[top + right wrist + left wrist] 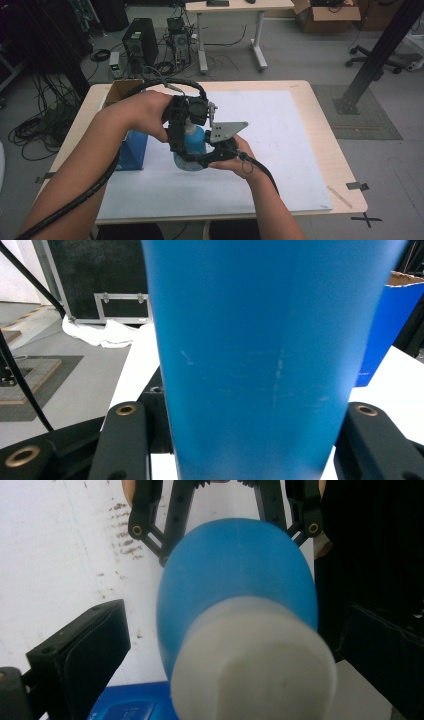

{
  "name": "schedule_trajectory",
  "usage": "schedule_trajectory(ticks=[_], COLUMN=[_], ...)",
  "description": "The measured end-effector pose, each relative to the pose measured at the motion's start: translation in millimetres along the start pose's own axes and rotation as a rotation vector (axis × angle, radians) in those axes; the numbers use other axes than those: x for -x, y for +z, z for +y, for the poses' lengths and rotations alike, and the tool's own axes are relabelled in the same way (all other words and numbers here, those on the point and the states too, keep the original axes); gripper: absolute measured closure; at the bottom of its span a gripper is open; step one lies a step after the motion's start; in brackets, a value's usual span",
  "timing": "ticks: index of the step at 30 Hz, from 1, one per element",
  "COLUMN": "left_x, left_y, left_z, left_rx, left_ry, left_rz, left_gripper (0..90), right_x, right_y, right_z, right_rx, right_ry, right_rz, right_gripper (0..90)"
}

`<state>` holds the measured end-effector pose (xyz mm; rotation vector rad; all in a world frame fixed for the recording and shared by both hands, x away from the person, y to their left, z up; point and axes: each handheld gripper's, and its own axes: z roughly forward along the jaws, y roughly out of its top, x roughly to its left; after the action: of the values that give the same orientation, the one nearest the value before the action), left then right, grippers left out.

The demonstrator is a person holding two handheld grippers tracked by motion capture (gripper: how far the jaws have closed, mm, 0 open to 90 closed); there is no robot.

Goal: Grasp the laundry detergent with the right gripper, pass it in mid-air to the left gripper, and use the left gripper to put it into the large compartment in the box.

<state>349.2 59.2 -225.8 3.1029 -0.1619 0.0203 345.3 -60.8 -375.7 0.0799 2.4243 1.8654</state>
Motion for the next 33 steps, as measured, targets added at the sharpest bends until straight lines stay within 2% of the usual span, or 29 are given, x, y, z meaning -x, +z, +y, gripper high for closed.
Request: schedule_trajectory(ticks=[4,14,33], left_x=[0.2,0.9,2.5], left_y=[0.3,-0.7,-2.6], left_z=[1.2,3.7,4.8], left_rx=[-0.011,-0.016,-0.03], left_ry=[-0.001,-0.01,-0.006], left_rz=[-0.011,0.011,0.037], left_gripper=[4.6,9.7,12.5], right_x=[0.1,0.5,-1.0], right_y=[-0.4,-2.3,-1.7], right_z=[1.0,2.6,4.9], right_rx=[0.0,0.005,0.021], right_ry=[0.005,0.017,0.014], right_rz=[-0.001,-0.009,-0.013], right_gripper=[46.1,46.1,46.1])
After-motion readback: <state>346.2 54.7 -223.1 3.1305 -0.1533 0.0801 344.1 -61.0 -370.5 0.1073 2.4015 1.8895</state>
